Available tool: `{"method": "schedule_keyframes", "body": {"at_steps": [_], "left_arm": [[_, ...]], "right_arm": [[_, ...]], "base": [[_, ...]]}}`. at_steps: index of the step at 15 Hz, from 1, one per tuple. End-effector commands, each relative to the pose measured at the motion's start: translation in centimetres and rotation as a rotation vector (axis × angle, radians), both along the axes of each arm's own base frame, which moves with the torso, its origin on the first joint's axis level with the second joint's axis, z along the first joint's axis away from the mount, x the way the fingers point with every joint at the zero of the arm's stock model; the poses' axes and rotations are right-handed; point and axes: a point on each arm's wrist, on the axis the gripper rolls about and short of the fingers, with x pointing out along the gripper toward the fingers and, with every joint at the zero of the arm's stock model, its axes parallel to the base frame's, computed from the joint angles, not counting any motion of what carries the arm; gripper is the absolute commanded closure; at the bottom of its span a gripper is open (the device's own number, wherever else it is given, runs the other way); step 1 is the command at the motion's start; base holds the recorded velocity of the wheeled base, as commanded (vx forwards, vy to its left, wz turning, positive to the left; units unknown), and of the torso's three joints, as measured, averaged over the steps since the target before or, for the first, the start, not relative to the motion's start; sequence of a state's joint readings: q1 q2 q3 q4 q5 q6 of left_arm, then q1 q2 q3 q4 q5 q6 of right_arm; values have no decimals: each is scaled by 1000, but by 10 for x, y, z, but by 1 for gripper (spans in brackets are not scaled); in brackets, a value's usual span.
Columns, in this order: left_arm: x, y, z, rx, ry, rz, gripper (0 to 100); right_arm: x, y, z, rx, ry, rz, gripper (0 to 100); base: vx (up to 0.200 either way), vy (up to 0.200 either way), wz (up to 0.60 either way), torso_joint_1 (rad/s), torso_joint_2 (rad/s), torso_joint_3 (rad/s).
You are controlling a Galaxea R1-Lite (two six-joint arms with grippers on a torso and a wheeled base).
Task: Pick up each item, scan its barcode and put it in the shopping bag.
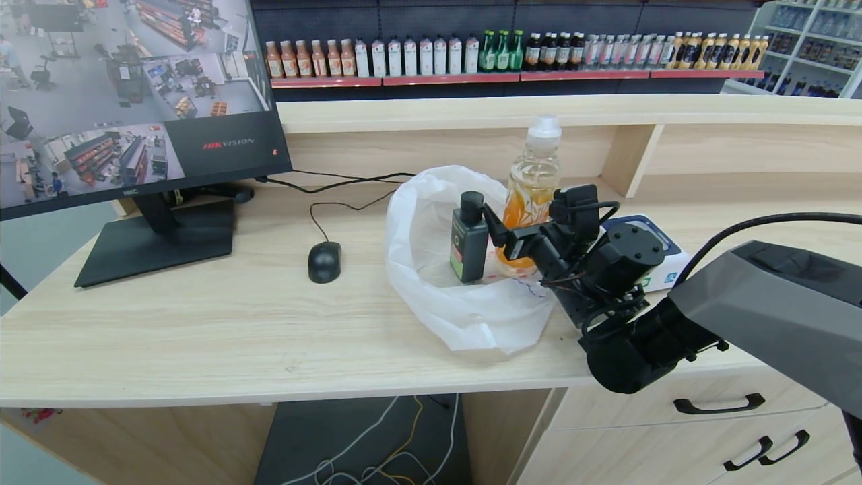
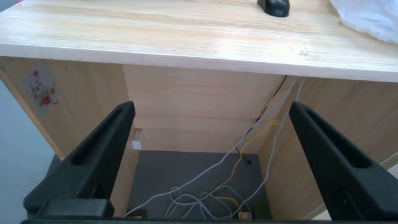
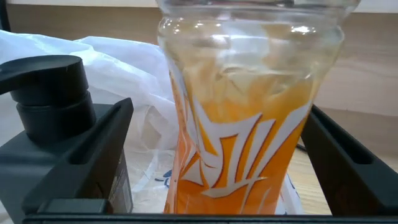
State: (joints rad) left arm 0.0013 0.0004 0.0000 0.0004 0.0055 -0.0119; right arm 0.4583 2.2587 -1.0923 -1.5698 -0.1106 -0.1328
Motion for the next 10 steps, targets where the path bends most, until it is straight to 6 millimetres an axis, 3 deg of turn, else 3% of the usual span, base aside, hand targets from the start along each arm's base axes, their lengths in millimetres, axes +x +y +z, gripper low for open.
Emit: {"method": "schedule_keyframes", "body": {"at_steps": [1, 5, 10], "left_arm": [[0, 0, 0, 0, -1, 1, 0], [0, 0, 0, 0, -1, 1, 0], [0, 0, 0, 0, -1, 1, 0]], "right_arm": [[-1, 1, 1, 1, -3, 2, 0], [-5, -2, 1, 8, 11, 4, 0], [-25, -11, 18, 3, 8, 3, 0]], "base": [[0, 0, 0, 0, 0, 0], [0, 0, 0, 0, 0, 0], [0, 0, 0, 0, 0, 0]]}}
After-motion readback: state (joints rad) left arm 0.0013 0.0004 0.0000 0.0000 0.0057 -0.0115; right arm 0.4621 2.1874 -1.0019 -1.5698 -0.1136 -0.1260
